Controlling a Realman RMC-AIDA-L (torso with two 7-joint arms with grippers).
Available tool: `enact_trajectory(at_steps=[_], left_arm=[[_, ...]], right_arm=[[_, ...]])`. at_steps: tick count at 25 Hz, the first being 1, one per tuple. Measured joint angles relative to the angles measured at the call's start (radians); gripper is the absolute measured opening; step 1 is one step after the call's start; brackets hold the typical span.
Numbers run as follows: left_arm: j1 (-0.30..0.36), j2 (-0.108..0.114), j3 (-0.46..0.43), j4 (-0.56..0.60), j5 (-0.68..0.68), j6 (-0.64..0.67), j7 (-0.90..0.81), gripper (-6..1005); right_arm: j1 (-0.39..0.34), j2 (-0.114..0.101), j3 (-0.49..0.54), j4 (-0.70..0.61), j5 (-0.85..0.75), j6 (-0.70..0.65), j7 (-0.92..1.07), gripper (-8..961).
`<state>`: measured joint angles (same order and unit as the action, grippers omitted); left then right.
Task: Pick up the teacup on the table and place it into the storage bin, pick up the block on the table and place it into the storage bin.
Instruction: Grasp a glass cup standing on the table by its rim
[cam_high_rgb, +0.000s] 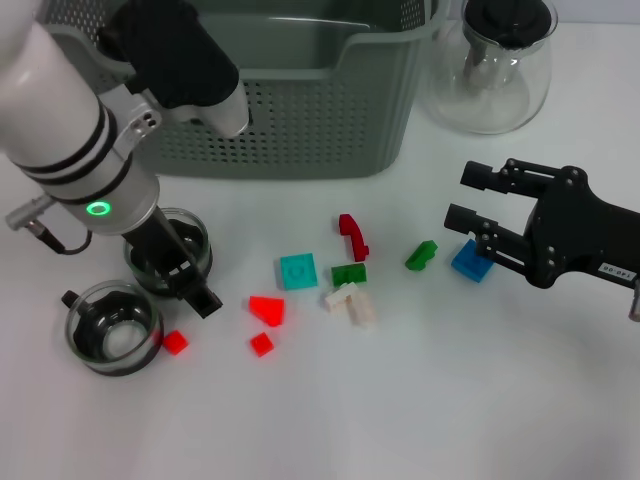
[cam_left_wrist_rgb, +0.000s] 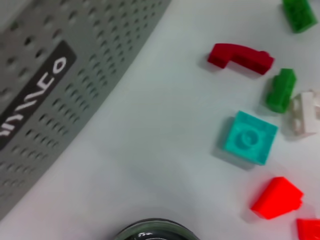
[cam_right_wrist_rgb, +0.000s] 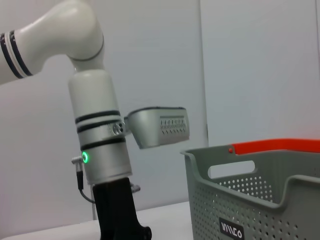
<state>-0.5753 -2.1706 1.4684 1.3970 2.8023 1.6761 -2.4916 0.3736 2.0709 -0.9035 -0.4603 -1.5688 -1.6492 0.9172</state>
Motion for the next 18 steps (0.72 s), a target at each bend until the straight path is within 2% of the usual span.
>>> enact_trajectory(at_steps=[6,11,18], left_arm=[[-0.002,0.000,0.009,-0.050,-0.003,0.006,-0.011,807],[0.000,-0.002,0.007,-0.032,-0.049,0.055,-0.015,802],[-0.019,-0.001,0.030,-0.068,-0.028,0.028,-0.068,795]], right_arm=[[-0.002,0.000,0.000,-0.001,0.000,-0.001,0.001,504],[-0.004,0.000,0.000,-0.001,-0.001,-0.002,0.002,504],[-0.006,-0.001,0.000,0.002,0.000,-0.002,0.004,505]])
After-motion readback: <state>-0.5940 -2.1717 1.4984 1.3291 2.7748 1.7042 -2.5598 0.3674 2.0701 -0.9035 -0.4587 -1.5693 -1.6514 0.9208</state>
